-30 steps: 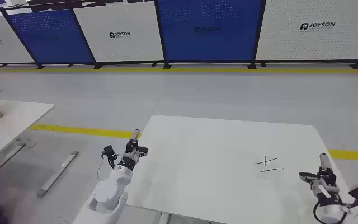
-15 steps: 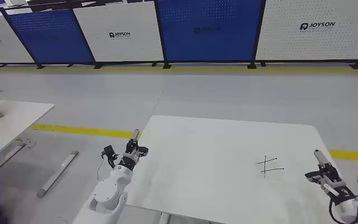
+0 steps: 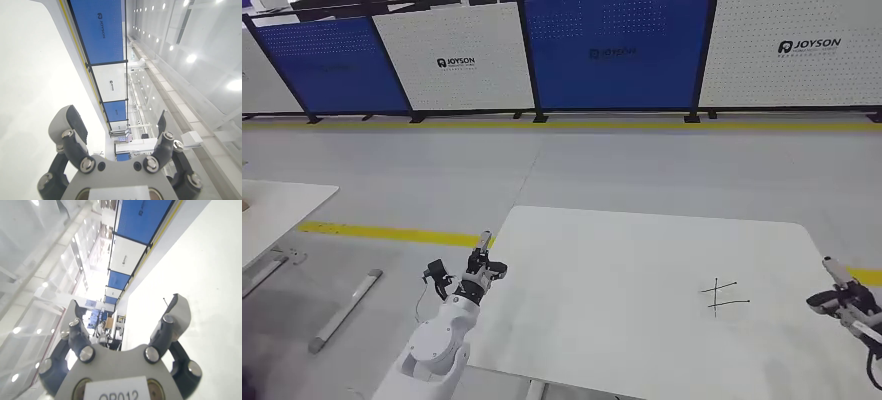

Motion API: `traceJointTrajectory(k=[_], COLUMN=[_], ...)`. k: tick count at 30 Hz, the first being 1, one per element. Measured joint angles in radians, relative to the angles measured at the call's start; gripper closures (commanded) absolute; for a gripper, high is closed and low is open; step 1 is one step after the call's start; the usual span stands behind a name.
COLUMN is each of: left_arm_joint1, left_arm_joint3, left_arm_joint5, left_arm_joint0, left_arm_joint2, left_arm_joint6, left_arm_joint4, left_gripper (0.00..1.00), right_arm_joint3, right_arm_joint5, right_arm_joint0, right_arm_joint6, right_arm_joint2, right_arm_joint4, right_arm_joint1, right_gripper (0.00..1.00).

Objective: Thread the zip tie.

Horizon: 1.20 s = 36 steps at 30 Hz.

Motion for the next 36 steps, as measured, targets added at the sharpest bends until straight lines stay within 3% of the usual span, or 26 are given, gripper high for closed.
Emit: traceJointTrajectory(k=[5,11,14,27,30,36], left_arm_joint1=[0.000,0.000,0.000,0.000,0.000,0.000], left_arm_joint3=[0.000,0.000,0.000,0.000,0.000,0.000], left_arm_joint5=[0.000,0.000,0.000,0.000,0.000,0.000], left_arm_joint0=[0.000,0.000,0.000,0.000,0.000,0.000], left_arm_joint2=[0.000,0.000,0.000,0.000,0.000,0.000], left_arm_joint6=[0.000,0.000,0.000,0.000,0.000,0.000], left_arm_joint4=[0.000,0.000,0.000,0.000,0.000,0.000], left_gripper=[0.00,0.00,0.00,0.00,0.00,0.00], right_arm_joint3=[0.116,0.315,0.366,0.363,0.404,0.541], right_arm_joint5=[0.004,0.044,0.061,0.054,0.019,-0.032], right_arm_joint0=[0.147,0.334,0.371,0.365,0.375,0.450], right_arm_joint6=[0.369,0.569,0.560,0.560,0.560,0.560], right_arm_joint2=[-0.037,-0.164,-0.192,-0.196,-0.267,-0.384], right_arm_joint4=[-0.063,-0.131,-0.120,-0.125,-0.105,-0.059], right_arm_joint1=[0.030,0.049,0.052,0.052,0.059,0.097], right_gripper=[0.00,0.00,0.00,0.00,0.00,0.00])
